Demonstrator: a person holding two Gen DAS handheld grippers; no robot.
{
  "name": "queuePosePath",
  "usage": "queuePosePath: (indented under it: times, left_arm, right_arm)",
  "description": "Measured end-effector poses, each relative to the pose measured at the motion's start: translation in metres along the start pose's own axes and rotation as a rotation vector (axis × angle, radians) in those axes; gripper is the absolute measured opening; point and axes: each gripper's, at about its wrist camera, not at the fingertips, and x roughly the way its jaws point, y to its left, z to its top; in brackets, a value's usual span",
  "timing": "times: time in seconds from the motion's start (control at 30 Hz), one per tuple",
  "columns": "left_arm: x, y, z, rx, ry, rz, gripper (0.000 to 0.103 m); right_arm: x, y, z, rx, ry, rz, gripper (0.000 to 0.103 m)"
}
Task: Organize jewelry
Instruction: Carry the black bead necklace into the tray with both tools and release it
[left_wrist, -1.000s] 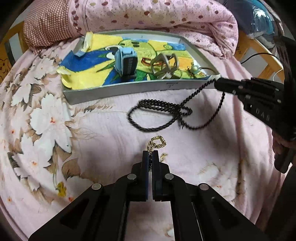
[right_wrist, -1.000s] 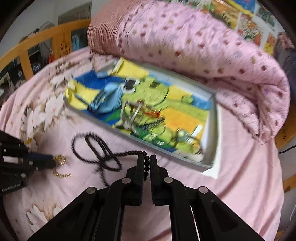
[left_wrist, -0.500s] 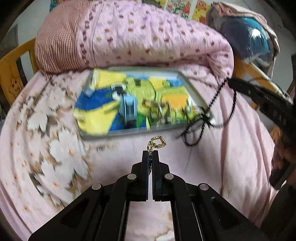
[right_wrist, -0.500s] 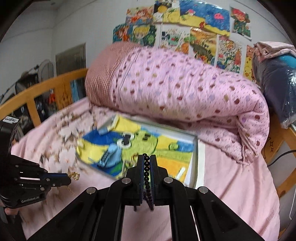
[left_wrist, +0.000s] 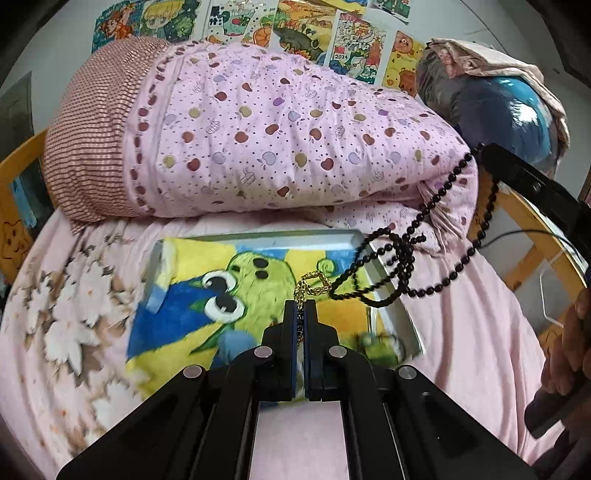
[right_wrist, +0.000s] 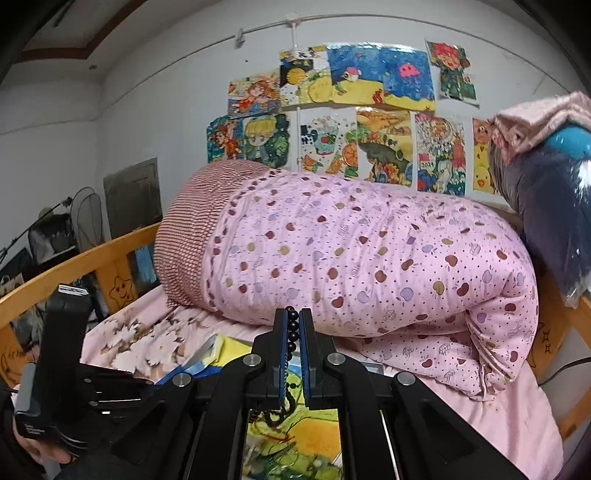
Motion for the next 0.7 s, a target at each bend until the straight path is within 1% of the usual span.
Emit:
queuePosePath:
  times: [0.07, 0.17, 0.37, 0.47, 0.7]
  left_arm:
    - [0.016, 0.002, 0.006, -0.008, 0.009, -0.005, 0.001]
    - [0.042, 0.004, 0.010, -0.006, 0.035, -0.005, 0.001]
    - [0.092, 0.009, 0.005, -0.029, 0.102, -0.006, 0.001]
    - [0.108, 0.007, 0.000, -0.036, 0.131, -0.011, 0.001]
    - [0.138, 0.005, -0.011, -0.035, 0.218, -0.005, 0.001]
  right_arm:
    - [0.012, -0.013, -0.005, 0.020, 0.017, -0.004, 0.006]
    - [0.030, -0.032, -0.021, 0.053, 0.065, -0.011, 0.006]
    - [0.063, -0.059, -0.064, 0.092, 0.202, -0.025, 0.006]
    - [0.073, -0.069, -0.082, 0.120, 0.252, -0.029, 0.006]
    - [0.087, -0.086, -0.107, 0.199, 0.342, -0.023, 0.006]
